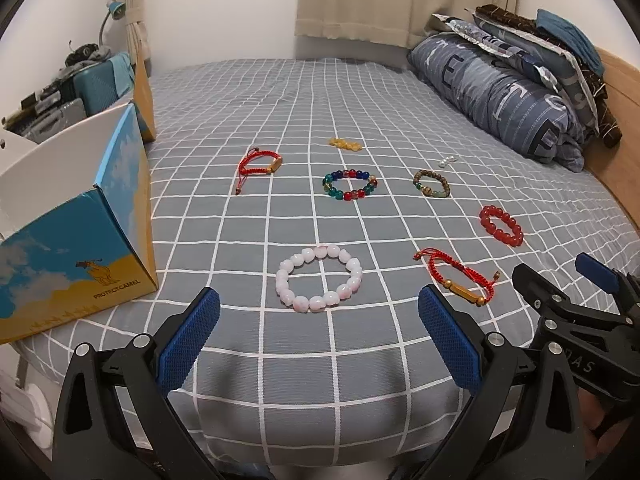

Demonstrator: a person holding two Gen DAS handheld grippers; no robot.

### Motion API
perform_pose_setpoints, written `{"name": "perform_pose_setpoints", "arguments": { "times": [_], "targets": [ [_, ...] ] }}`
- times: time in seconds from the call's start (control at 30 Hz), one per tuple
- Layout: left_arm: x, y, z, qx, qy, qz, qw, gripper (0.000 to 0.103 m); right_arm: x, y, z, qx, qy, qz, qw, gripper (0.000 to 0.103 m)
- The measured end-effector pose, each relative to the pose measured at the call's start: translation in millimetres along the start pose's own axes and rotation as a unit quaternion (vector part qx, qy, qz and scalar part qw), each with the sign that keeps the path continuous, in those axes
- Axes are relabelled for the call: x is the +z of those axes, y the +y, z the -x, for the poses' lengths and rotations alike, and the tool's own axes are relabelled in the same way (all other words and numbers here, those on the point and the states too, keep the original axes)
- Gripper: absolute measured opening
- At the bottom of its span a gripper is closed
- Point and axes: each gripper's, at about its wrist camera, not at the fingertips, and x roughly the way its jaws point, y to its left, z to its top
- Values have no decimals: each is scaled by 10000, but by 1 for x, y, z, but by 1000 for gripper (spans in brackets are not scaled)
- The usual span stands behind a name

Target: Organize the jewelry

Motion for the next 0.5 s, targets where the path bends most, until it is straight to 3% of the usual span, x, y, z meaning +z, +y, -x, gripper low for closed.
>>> {"name": "perform_pose_setpoints", "arguments": {
  "times": [0.5],
  "targets": [
    [0, -12, 6, 133, -128, -199, 9996, 97, 2, -1, 3, -70, -82, -19, 9999, 96]
  ]
}}
